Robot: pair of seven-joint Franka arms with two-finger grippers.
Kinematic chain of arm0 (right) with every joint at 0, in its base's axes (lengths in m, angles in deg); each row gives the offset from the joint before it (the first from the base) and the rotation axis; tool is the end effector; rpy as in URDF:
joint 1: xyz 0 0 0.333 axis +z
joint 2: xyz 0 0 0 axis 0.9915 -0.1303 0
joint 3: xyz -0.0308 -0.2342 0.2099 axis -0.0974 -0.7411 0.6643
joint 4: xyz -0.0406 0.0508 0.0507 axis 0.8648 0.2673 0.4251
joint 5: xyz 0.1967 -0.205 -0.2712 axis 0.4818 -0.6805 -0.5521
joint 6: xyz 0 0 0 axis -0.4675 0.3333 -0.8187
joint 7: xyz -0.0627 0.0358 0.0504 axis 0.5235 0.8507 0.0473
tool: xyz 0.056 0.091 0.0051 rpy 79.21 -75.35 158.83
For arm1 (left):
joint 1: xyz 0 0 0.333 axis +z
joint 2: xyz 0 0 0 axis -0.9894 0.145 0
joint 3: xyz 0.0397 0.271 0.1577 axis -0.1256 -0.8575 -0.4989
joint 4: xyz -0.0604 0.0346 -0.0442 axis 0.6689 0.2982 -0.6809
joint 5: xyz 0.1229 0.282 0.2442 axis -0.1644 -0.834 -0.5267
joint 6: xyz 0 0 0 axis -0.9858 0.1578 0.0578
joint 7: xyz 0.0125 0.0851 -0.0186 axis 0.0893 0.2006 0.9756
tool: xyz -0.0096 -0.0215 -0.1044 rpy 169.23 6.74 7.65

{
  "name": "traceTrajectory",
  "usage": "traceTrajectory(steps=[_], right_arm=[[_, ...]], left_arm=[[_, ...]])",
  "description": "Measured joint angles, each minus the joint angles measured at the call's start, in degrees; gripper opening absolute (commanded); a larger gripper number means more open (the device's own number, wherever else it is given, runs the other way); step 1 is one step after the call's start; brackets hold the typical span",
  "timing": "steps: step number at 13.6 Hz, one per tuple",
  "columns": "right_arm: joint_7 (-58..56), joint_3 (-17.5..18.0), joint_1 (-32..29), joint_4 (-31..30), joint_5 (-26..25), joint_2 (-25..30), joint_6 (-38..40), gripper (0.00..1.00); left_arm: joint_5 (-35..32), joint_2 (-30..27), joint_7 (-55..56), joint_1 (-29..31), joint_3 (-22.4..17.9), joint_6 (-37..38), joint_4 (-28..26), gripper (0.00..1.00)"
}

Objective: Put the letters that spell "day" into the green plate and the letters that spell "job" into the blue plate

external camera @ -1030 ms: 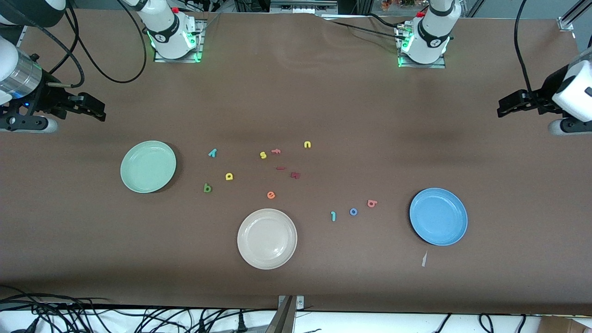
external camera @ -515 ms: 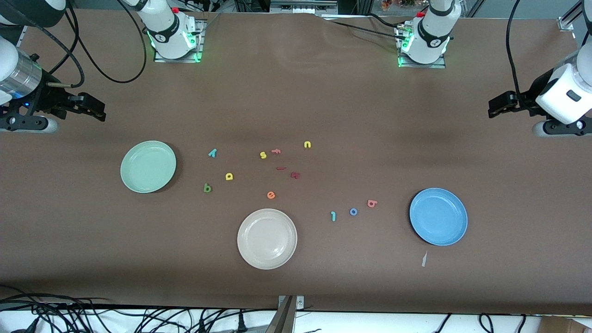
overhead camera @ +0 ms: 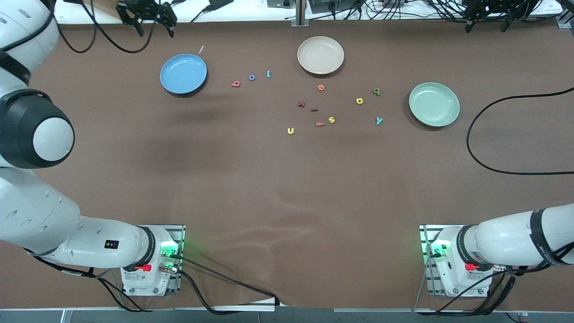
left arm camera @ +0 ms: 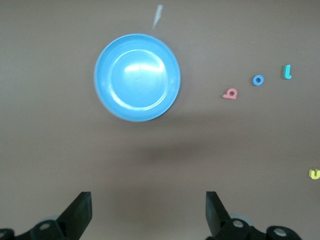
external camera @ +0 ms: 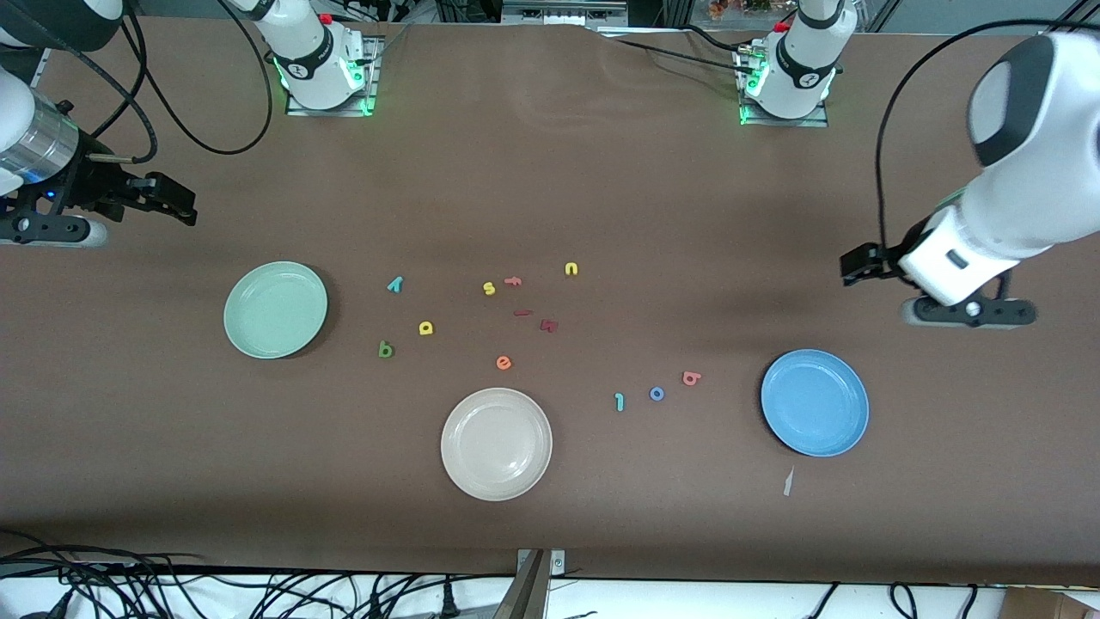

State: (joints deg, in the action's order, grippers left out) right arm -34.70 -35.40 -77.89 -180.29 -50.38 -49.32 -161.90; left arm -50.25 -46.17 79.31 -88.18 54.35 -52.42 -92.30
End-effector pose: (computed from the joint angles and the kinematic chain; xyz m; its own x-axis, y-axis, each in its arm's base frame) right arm 0.5581 0.0344 0.5739 0.9974 -0.0347 -0.0638 -0.0322 -0.9987 0.0407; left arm 0.6200 -0.0950 0.4990 0.9953 -0.0493 -0.0829 -0.0506 -0.9986 -0.0141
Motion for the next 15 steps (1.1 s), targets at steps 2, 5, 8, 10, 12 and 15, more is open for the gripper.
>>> traceTrajectory(steps=[2, 5, 8, 10, 12, 15], right_arm=[[0.00, 0.00, 0.00, -0.02, 0.00, 0.00, 0.01, 1.00], [0.00, 0.00, 0.00, -0.04, 0.00, 0.00, 0.01, 1.00], [0.00, -0.01, 0.00, -0.06, 0.00, 0.00, 0.01, 1.00], [0.00, -0.02, -0.01, -0.07, 0.00, -0.01, 0.01, 1.00], [0.00, -0.02, -0.01, -0.07, 0.00, -0.01, 0.02, 1.00], [0.01, -0.02, -0.01, -0.07, 0.00, -0.01, 0.02, 1.00]], left_arm=[[0.00, 1.85, 0.01, -1.44, 0.01, -4.63, -1.60, 1.00], [1.06, 5.00, 0.22, -3.20, 0.00, -9.58, -2.43, 1.00], [3.42, 9.07, 0.25, -5.39, -0.17, -15.09, -2.61, 1.00], [3.45, 12.00, 1.14, -6.99, -0.20, -19.01, -2.63, 1.00], [3.46, 13.87, 1.99, -7.99, -0.20, -21.41, -2.63, 1.00], [3.46, 14.36, 2.25, -8.30, -1.22, -22.35, -2.43, 1.00]])
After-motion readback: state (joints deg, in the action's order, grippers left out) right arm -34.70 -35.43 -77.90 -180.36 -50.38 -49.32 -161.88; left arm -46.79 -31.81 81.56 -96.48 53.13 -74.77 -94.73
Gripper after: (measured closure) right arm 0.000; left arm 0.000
